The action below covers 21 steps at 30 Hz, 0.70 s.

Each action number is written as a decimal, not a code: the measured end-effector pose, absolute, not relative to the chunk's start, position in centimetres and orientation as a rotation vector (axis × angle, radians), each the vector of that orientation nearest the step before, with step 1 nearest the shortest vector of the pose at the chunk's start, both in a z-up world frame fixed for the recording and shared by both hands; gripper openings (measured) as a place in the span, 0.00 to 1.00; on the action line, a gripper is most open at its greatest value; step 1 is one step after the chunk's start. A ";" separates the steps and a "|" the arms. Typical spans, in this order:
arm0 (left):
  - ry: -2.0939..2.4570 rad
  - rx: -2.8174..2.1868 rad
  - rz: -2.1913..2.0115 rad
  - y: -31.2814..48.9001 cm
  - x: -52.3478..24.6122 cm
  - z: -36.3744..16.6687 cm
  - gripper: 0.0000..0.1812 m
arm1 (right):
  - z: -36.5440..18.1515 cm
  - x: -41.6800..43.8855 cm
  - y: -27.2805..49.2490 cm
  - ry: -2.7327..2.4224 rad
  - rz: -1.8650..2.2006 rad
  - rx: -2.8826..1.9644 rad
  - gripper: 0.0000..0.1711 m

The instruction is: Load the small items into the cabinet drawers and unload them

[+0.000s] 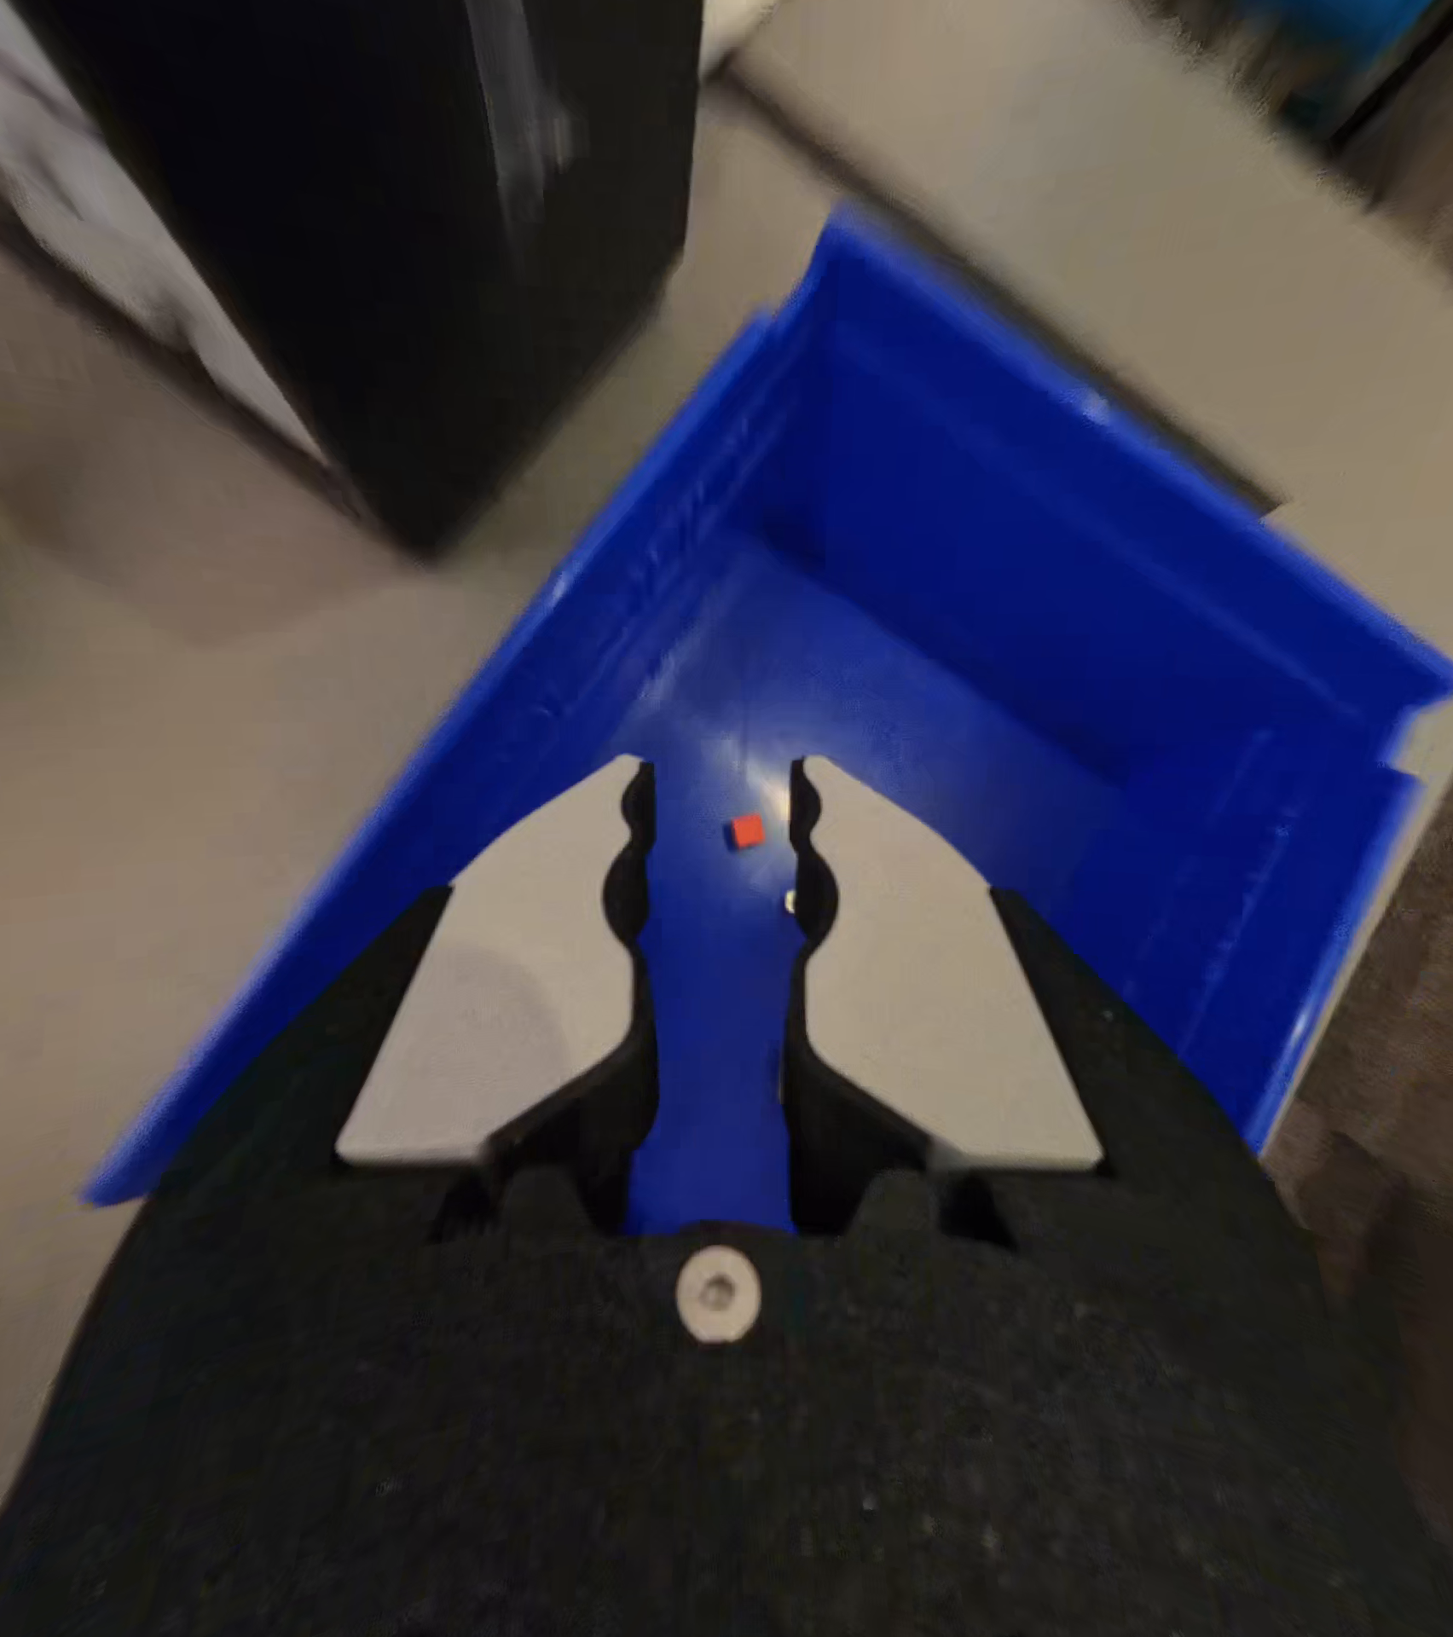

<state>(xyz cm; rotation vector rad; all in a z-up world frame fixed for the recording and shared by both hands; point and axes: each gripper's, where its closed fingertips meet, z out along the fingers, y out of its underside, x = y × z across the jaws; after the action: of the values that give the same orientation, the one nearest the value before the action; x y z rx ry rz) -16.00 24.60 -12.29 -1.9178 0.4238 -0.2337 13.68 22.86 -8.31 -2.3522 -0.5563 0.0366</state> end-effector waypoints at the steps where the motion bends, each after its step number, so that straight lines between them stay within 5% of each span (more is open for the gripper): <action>1: 0.420 -1.923 -0.227 25.2 -15.8 -12.2 0.37 | -6.9 13.4 21.9 -0.458 0.056 -2.264 0.16; 7: 0.362 -1.997 -0.285 27.1 -15.1 -12.8 0.41 | -5.7 7.6 13.8 -0.306 0.203 -1.979 0.15; 9: 0.349 -2.001 -0.316 26.0 -15.7 -13.2 0.37 | -6.8 4.7 11.1 -0.260 0.274 -1.932 0.13; 12: 0.342 -1.972 -0.356 24.5 -16.2 -12.8 0.17 | -9.2 0.2 7.8 -0.216 0.415 -1.897 0.13; 21: 0.319 -1.950 -0.333 27.6 -14.5 -11.4 0.13 | -10.2 -3.6 6.3 -0.405 0.410 -1.811 0.13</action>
<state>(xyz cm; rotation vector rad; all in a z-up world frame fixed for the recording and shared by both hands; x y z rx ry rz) -14.50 27.56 -11.40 -1.9501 0.3193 -0.3326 -3.64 6.25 -10.17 -1.8108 -0.4050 0.4104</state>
